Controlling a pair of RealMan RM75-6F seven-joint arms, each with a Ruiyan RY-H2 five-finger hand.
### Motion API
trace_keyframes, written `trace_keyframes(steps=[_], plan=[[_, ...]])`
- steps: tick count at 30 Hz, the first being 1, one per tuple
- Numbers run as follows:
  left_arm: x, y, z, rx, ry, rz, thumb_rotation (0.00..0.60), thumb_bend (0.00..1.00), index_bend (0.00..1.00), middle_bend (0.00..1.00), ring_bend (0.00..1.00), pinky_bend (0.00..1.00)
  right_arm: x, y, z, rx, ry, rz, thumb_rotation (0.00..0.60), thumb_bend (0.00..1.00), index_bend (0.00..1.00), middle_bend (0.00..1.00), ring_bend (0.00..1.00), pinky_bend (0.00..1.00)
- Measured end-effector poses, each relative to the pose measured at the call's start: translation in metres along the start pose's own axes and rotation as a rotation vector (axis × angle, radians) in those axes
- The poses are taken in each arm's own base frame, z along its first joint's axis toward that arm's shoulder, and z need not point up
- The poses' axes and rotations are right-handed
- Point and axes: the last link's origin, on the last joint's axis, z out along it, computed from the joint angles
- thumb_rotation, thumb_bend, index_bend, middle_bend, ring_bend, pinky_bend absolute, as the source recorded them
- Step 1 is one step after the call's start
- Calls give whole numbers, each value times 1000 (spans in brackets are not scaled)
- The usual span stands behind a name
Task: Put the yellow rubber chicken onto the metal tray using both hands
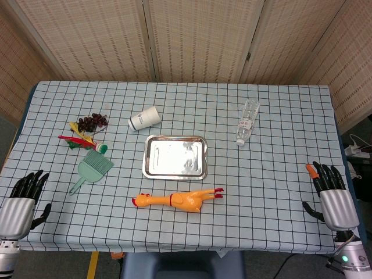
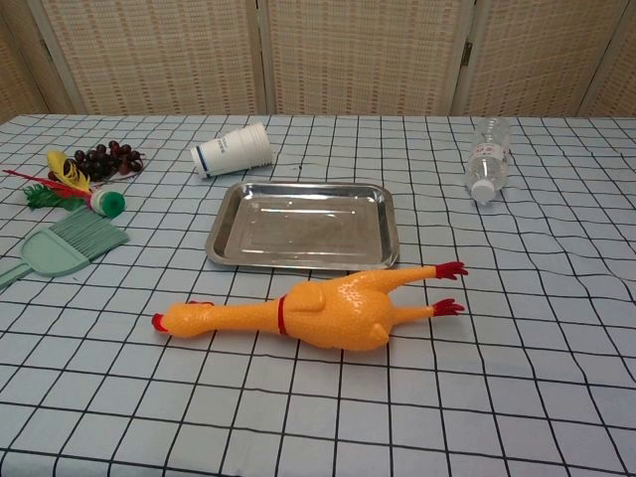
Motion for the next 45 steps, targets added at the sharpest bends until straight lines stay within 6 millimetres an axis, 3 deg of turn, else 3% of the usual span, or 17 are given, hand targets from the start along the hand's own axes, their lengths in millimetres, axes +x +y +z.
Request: trace_keyframes(steps=[10, 15, 24, 32, 45], plan=[[-5, 8, 1, -32, -12, 2, 600, 413, 0, 0, 0, 111, 2, 2, -1, -1, -1, 7, 600, 151, 0, 0, 0, 0], [-11, 22, 0, -122, -64, -85, 600, 400, 0, 0, 0, 131, 5, 3, -3, -5, 8, 11, 600, 150, 0, 0, 0, 0], [-38, 85, 8, -392, -289, -201, 600, 390, 0, 0, 0, 146, 0, -3, -3, 10, -16, 10, 600, 151, 0, 0, 0, 0], [-58, 145, 36, -531, -340, -223, 600, 391, 22, 0, 0, 146, -3, -3, -3, 15, -39, 17, 600, 151, 0, 0, 0, 0], [-79, 203, 62, -624, -348, -165, 600, 390, 30, 0, 0, 143, -4, 0, -2, 5, -63, 31, 600, 151, 0, 0, 0, 0]])
